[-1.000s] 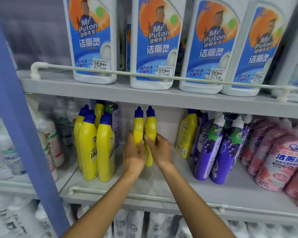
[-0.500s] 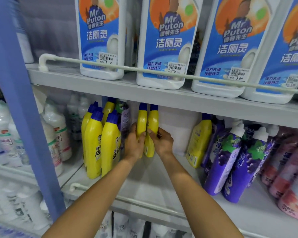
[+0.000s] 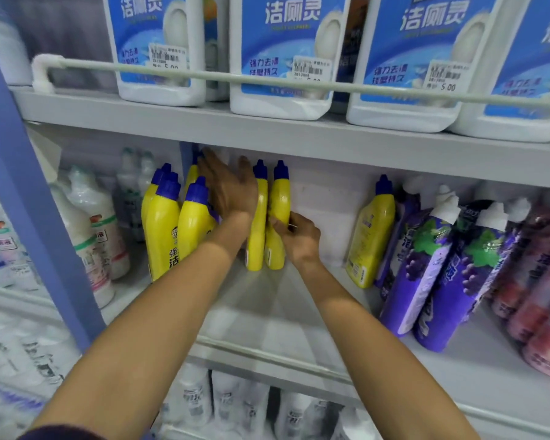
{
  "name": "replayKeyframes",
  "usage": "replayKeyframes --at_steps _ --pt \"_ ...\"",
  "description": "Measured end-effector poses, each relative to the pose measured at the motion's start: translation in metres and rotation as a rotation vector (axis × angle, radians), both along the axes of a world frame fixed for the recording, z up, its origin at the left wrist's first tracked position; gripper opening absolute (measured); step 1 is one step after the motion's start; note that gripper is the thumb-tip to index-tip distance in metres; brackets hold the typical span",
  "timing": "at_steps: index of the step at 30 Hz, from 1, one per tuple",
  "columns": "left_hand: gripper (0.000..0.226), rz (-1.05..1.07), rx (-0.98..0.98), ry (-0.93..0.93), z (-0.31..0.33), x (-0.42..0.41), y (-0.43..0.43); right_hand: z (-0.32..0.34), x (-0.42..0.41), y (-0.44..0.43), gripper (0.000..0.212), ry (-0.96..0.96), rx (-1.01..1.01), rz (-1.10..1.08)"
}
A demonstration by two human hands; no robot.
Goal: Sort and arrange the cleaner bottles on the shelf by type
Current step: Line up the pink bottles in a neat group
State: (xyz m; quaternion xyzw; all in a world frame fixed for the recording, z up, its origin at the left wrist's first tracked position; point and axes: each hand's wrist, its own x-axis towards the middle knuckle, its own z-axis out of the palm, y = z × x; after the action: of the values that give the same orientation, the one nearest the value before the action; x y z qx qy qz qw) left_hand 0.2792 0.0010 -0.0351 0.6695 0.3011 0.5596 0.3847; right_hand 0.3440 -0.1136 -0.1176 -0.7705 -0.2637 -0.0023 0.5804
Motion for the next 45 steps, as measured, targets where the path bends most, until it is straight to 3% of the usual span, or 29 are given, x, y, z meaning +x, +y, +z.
replayKeyframes --at_steps 6,15,21,27,31,34,39,43,45 --pt "0.072 0.055 -0.102 0.243 -0.011 0.005 0.005 -0.003 0.006 -0.001 0.036 -0.032 -0.011 -0.016" --pt "0.103 -0.016 -0.128 0.145 -0.045 0.015 0.020 -0.002 0.001 -0.001 0.036 -0.050 -0.045 -0.026" --pt "0.067 -0.016 -0.154 0.102 -0.026 -0.014 -0.028 0.001 -0.001 -0.002 0.031 0.016 -0.055 -0.043" --pt "0.075 -0.099 -0.204 0.095 -0.028 -0.038 -0.053 0.010 -0.007 -0.005 0.033 0.048 -0.138 -0.043" --pt "0.067 -0.109 -0.180 0.208 -0.025 -0.050 -0.065 0.022 -0.012 -0.011 0.047 -0.029 -0.209 -0.057" --pt "0.061 -0.149 -0.113 0.204 -0.027 -0.060 -0.069 0.042 -0.019 -0.027 0.066 0.024 0.070 -0.136" --pt "0.068 -0.227 -0.121 0.164 -0.031 -0.072 -0.073 0.085 -0.003 -0.086 0.066 -0.142 0.467 -0.462" --pt "0.052 -0.286 -0.138 0.195 -0.029 -0.077 -0.078 0.088 0.007 -0.105 0.080 -0.124 0.456 -0.436" --pt "0.053 -0.317 -0.146 0.185 -0.030 -0.081 -0.078 0.082 0.007 -0.105 0.069 -0.100 0.421 -0.426"
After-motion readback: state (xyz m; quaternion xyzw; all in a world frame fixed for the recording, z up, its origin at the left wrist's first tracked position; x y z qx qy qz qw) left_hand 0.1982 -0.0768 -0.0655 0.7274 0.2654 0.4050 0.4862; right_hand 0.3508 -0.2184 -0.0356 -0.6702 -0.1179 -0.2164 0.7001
